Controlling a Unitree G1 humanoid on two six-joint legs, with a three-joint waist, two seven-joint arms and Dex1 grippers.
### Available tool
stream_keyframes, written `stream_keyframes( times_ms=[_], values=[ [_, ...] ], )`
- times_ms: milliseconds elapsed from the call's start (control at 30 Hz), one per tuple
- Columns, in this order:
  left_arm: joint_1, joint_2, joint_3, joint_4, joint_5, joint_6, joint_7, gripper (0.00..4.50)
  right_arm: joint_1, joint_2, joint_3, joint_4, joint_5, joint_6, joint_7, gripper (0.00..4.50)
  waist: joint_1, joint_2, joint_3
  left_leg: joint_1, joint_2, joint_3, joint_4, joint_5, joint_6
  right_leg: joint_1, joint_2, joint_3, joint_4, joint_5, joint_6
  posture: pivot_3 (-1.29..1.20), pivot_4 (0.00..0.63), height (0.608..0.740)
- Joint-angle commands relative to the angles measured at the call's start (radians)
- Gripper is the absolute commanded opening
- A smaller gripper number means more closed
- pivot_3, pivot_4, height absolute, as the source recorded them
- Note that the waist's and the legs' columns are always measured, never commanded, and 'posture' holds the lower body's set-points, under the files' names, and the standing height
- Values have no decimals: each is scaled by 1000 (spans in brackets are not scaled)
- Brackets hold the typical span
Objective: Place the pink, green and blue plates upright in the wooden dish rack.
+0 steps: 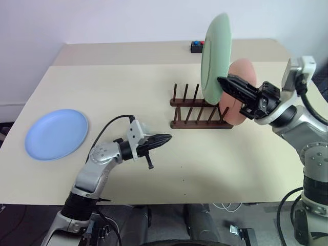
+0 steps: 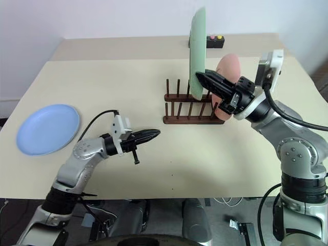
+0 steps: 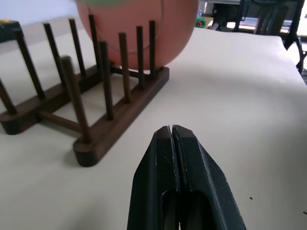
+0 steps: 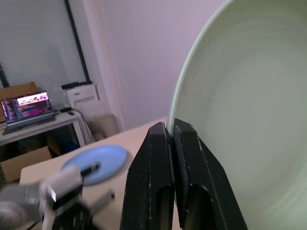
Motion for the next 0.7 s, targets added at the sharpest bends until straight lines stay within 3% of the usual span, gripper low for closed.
stream_keyframes(
  times_ms=[33, 700],
  values=[
    [8, 20, 30, -50, -35, 13, -15, 0, -8, 15, -16, 7, -10, -3, 22, 55, 0, 0, 0, 0, 0, 0, 0, 0, 0, 0, 0, 0, 0, 0, 0, 0, 150, 740],
    [17, 20, 18, -77, -28, 34, -1, 0, -11, 48, -15, 119, -78, 45, 71, 55, 1, 0, 0, 0, 0, 0, 0, 0, 0, 0, 0, 0, 0, 0, 0, 0, 150, 740]
  ],
)
